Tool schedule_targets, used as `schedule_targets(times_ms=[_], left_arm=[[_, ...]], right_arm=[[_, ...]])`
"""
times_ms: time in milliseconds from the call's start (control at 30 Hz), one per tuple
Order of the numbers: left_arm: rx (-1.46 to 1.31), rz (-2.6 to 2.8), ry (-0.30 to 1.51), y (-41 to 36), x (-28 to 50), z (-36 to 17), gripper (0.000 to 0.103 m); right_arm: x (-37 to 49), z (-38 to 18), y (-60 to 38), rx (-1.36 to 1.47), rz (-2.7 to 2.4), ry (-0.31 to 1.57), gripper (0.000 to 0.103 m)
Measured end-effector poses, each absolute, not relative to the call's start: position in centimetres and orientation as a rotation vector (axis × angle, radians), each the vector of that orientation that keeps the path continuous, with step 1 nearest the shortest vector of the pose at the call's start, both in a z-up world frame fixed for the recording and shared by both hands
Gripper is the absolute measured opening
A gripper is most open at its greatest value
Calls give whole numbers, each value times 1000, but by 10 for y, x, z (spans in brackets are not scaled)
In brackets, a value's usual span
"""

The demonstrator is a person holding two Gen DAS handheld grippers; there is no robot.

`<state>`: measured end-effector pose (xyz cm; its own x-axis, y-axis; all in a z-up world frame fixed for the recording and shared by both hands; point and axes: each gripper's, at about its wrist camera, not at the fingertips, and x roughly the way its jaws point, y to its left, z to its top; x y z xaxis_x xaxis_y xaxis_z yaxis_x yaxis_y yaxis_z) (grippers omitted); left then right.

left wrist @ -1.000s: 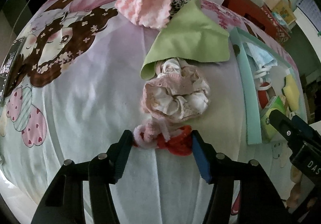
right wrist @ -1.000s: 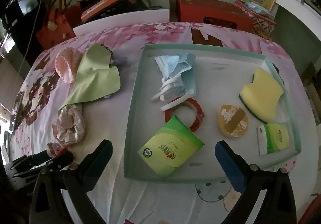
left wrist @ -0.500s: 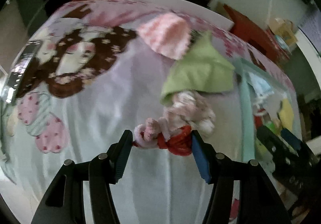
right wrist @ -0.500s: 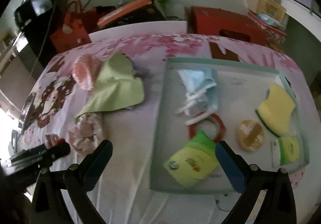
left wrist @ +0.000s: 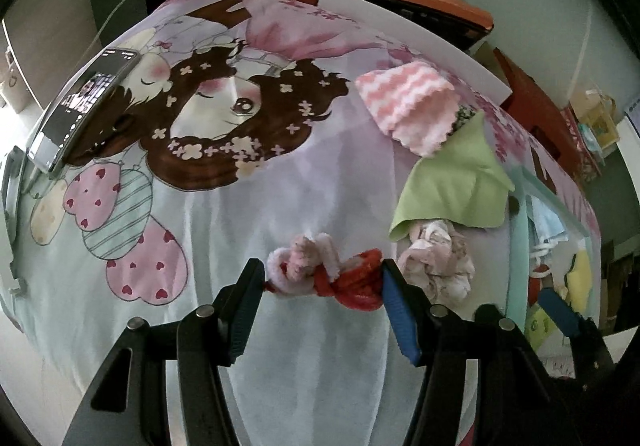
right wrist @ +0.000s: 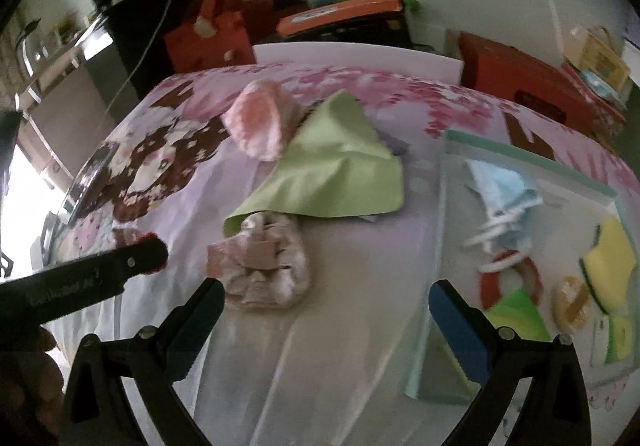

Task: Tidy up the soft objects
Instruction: 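Grasp the pink-red hair tie with the left tool while the right grasps the crumpled pink floral cloth, then carry both items over the tray and open both tools to drop them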

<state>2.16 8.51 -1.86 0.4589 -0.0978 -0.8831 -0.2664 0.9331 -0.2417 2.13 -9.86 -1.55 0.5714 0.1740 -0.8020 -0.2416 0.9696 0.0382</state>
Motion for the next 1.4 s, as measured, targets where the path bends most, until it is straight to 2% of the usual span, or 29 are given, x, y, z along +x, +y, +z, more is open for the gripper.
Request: schedule_targets(times_ms=[167,367,467,867,967,1033,1200,1400], left_arm=[[-398,123,1090,94,20,-19,60],[-411,129,1093,99,21,-22,60],[-415,129,1095,100,20,-23,60],[-423,118,1103,100,22,-25,60],[-425,117,1105,100,22,-26,60],[-424,116,1106,100,22,-26,60],[-422,114,1109,99,23,-27,60],[-421,107,1110,99,24,-27,60]], right_arm=[[24,-24,-83,-118,283,939,102],[30,-33,-69,-157,309,950,95],[32,-38,-63,-165,326,959,88],[39,-60,-47,-227,328,998,85],[40,-61,-46,-234,326,988,81],[41,-61,-46,-226,324,983,74],[43,-58,-51,-190,319,967,50],[45,-54,-60,-139,307,967,33]])
